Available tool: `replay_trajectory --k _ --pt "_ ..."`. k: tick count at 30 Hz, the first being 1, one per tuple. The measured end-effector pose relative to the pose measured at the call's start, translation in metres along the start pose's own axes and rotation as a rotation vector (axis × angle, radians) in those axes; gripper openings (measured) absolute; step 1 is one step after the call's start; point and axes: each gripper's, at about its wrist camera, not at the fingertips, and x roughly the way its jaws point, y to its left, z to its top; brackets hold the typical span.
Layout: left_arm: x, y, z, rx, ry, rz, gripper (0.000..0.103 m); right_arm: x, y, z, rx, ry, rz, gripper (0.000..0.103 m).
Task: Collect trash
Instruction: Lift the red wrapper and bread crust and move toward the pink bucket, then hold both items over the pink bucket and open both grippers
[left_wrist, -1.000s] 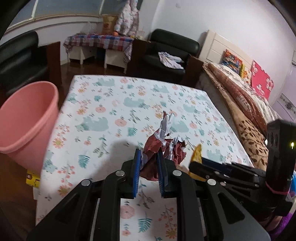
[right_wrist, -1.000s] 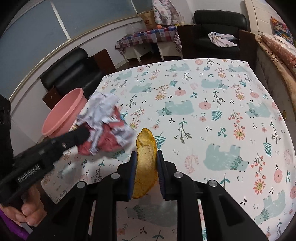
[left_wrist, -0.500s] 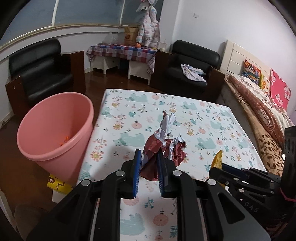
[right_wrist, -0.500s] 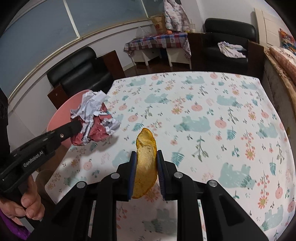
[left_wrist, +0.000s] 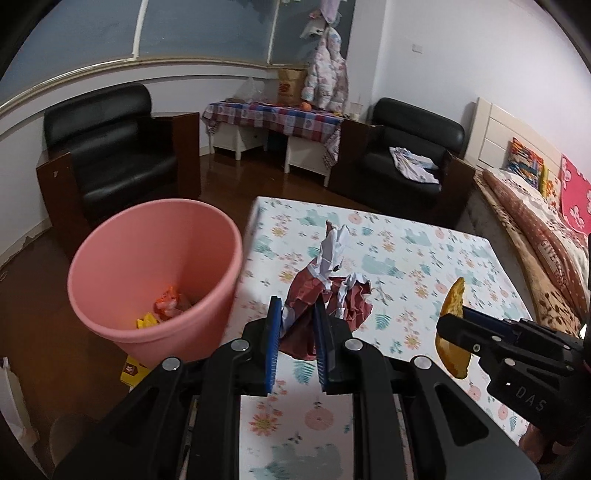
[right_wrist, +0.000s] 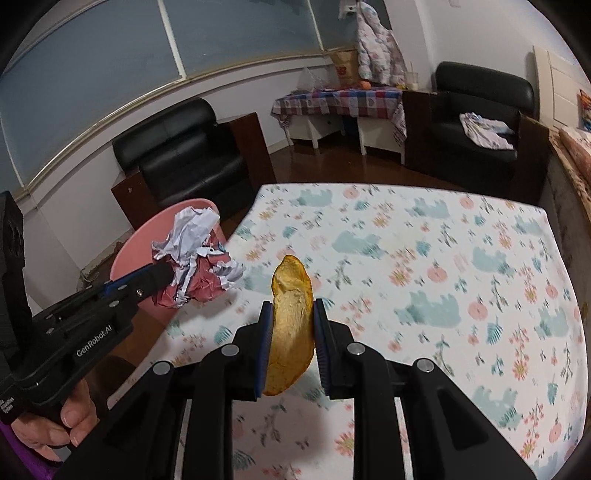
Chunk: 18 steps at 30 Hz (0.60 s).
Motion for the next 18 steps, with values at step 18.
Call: replay_trajectory --k 18 --pt "-0.005 0.041 0.013 -0.044 -0.058 0.094 0.017 0.022 0.055 0.034 -0.092 -0.021 0.056 0.021"
